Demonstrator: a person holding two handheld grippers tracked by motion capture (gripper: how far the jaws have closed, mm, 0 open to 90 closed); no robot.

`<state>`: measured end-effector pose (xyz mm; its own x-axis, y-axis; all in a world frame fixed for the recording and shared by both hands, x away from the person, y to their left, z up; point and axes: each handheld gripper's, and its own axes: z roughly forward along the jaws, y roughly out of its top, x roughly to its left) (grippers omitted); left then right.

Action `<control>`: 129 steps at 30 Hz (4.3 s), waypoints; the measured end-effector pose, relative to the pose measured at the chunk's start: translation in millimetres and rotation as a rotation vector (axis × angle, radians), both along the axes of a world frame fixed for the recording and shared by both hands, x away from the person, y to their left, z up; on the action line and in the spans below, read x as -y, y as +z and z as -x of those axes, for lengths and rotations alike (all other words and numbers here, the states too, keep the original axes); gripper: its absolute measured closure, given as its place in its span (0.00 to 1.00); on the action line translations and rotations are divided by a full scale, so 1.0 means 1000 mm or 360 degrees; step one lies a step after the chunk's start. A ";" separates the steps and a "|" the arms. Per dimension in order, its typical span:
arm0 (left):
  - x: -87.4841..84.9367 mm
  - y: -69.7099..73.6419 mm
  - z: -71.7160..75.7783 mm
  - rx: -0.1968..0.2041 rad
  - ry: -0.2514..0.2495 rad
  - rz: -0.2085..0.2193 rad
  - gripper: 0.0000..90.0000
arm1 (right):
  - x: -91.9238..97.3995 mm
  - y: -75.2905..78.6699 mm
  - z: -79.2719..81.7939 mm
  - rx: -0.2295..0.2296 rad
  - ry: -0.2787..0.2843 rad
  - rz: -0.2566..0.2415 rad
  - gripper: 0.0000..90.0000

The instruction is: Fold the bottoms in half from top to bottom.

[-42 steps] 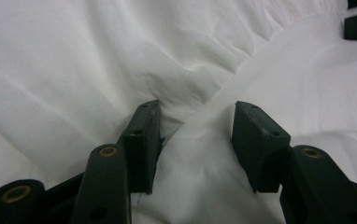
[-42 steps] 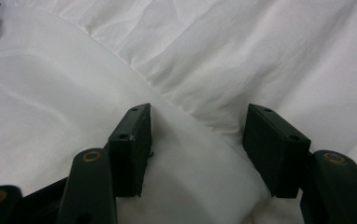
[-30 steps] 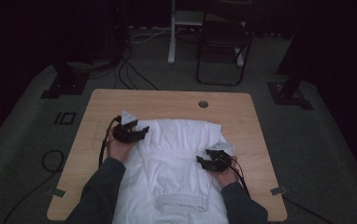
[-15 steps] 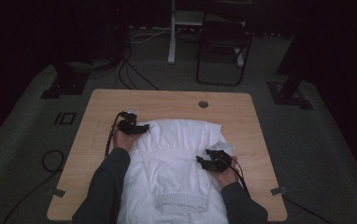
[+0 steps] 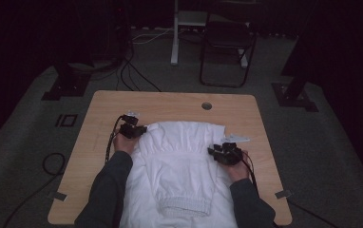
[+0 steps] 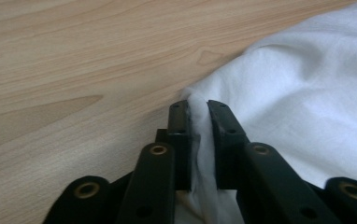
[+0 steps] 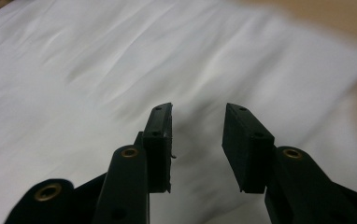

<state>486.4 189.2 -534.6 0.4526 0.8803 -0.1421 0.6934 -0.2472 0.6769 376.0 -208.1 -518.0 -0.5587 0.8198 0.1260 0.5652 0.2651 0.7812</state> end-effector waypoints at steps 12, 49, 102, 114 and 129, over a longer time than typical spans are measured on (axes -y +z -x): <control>-0.001 0.000 0.000 -0.0001 0.0008 0.0012 0.91 | 0.027 -0.004 -0.104 -0.0120 -0.0365 -0.0035 0.32; -0.038 0.070 0.031 0.0290 -0.0025 0.0489 0.96 | 0.064 0.052 -0.073 0.0161 -0.0288 -0.0272 0.98; -0.028 -0.001 0.150 0.0107 -0.0156 -0.0059 0.95 | 0.041 -0.028 0.074 -0.0057 -0.0010 0.0074 0.97; -0.020 -0.001 0.116 0.0117 -0.0071 -0.0085 0.95 | 0.036 -0.024 0.028 -0.0065 -0.0073 0.0139 0.97; -0.003 0.001 0.069 0.0176 -0.0001 -0.0232 0.95 | 0.033 -0.022 -0.029 -0.0101 -0.0184 0.0160 0.97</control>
<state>417.3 192.6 -534.0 0.4590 0.8876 0.0381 0.6163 -0.3490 0.7060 405.4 -241.2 -539.6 -0.4533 0.8884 0.0720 0.6437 0.2704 0.7159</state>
